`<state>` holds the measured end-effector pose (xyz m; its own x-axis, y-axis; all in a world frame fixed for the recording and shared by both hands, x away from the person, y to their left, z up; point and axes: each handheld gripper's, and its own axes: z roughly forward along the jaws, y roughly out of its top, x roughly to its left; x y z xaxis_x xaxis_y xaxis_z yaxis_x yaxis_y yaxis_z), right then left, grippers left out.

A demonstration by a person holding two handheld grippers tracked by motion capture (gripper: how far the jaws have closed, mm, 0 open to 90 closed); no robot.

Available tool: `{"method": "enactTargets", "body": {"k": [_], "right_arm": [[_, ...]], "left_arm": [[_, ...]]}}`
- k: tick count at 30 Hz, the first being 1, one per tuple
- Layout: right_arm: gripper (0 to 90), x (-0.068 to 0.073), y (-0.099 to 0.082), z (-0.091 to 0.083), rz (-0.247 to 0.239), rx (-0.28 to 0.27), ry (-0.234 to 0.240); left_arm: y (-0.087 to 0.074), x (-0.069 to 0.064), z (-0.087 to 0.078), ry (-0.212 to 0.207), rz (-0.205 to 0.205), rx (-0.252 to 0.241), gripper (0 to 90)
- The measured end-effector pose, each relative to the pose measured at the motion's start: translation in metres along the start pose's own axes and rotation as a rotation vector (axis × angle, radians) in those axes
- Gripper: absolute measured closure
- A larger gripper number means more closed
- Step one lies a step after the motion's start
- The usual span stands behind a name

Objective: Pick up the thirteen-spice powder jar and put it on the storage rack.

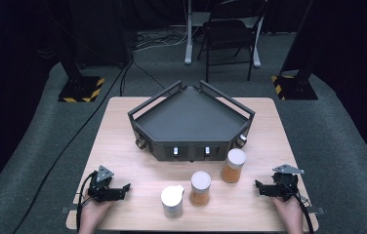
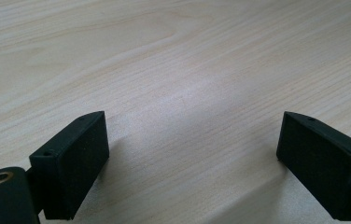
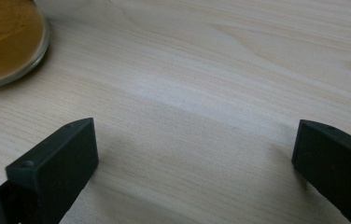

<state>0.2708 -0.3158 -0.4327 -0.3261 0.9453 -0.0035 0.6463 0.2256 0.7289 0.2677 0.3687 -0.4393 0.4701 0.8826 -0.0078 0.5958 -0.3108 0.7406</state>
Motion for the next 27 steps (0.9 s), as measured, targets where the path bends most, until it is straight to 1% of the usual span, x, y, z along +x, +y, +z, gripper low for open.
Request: {"method": "enactTargets", "body": {"k": [4, 5, 8, 16, 21, 25, 27], "right_arm": [[0.0, -0.0005, 0.0000, 0.0000, -0.002, 0.000, 0.002], [0.0, -0.0009, -0.0003, -0.0004, -0.002, 0.000, 0.003], [0.0, -0.0008, -0.0005, -0.0005, -0.002, -0.001, 0.002], [0.0, -0.0002, -0.0008, -0.0005, -0.001, -0.002, 0.000], [0.0, -0.0003, -0.0007, -0.0005, -0.001, -0.002, 0.000], [0.0, -0.0001, -0.0005, -0.0005, 0.000, 0.000, -0.001], [0.0, 0.0005, -0.0009, -0.0006, 0.001, -0.002, -0.004]], "left_arm": [[0.0001, -0.0008, -0.0001, 0.002, 0.000, 0.001, 9.0], [0.0000, -0.0012, -0.0004, -0.002, 0.007, 0.002, 9.0], [-0.0005, -0.0014, -0.0002, -0.007, 0.010, -0.002, 9.5], [-0.0008, -0.0021, -0.0005, -0.004, 0.004, -0.002, 9.2], [0.0009, -0.0026, 0.0003, 0.004, -0.006, 0.008, 5.9], [0.0027, -0.0030, 0.0010, 0.003, 0.007, 0.019, 2.7], [0.0029, -0.0041, 0.0010, 0.007, 0.002, 0.021, 1.9]]}}
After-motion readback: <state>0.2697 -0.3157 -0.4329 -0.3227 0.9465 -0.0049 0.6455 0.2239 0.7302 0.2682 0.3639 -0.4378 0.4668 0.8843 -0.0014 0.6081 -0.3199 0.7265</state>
